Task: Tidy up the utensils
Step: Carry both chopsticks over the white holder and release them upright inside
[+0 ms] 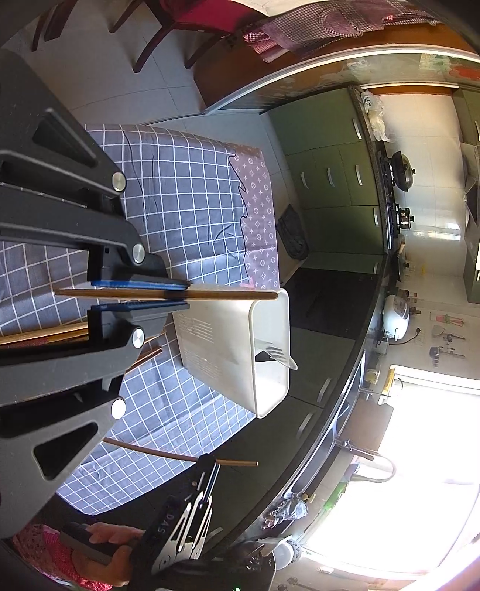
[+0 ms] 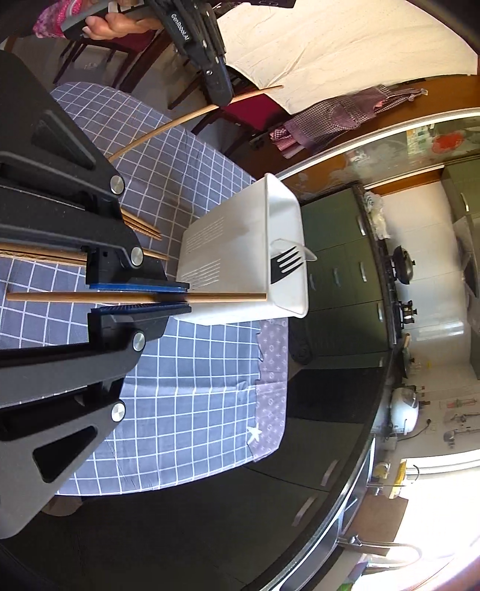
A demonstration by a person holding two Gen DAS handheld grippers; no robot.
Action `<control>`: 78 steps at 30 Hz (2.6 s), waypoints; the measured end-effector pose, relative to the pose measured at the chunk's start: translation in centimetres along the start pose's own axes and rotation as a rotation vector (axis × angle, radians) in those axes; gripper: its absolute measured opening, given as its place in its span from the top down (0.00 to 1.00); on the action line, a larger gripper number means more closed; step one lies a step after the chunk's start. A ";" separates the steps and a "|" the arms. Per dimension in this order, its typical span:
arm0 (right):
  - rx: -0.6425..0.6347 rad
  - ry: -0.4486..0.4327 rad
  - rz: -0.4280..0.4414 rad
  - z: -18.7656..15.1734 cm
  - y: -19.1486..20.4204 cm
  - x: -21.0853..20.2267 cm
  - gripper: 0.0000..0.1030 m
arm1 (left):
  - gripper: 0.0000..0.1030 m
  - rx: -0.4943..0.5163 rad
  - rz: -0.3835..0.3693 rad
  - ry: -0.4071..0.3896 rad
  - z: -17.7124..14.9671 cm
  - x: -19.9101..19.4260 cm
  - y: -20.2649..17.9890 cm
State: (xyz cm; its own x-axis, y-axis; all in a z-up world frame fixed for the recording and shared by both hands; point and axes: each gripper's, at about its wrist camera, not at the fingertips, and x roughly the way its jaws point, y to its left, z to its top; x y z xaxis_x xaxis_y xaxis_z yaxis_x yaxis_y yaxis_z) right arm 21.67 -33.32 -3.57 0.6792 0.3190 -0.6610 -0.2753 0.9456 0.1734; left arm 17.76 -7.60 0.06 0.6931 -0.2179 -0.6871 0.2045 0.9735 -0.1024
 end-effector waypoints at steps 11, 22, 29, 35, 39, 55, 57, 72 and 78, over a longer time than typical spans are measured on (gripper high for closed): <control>-0.027 -0.081 -0.002 -0.3 0.9 -2.8 0.94 | 0.94 0.022 0.003 0.000 0.0 0.2 -0.7; -0.029 -0.078 0.011 -0.5 1.0 -2.9 0.94 | 0.94 0.039 0.000 -0.002 0.0 0.2 -0.8; -0.036 -0.091 0.021 -0.3 1.3 -3.5 0.94 | 0.95 0.042 0.000 -0.008 0.2 0.0 -0.9; -0.042 -0.104 0.027 0.1 1.5 -4.0 0.94 | 0.95 0.050 -0.001 -0.014 0.4 -0.3 -1.1; -0.052 -0.112 0.029 0.5 1.9 -4.4 0.94 | 0.94 0.053 0.000 -0.014 0.7 -0.3 -1.3; -0.101 -0.150 0.046 3.0 3.2 -7.9 0.94 | 0.94 0.087 -0.052 -0.117 8.0 -6.0 -3.3; -0.103 -0.152 0.046 3.2 3.4 -8.2 0.94 | 0.95 0.097 -0.048 -0.163 9.7 -7.2 -4.0; -0.101 -0.189 0.069 5.5 2.9 -11.0 0.94 | 0.94 0.079 0.026 -0.132 13.9 0.1 -5.0; -0.086 -0.251 0.086 9.2 3.4 -13.1 0.94 | 0.75 0.075 0.020 -0.061 11.8 2.4 -3.5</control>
State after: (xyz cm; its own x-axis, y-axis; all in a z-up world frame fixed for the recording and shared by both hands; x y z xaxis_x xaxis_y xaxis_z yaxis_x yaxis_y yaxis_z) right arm 18.14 -33.66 12.40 0.7950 0.4138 -0.4435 -0.3888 0.9089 0.1511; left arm 26.89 -12.35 7.24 0.7378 -0.2044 -0.6433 0.2396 0.9703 -0.0334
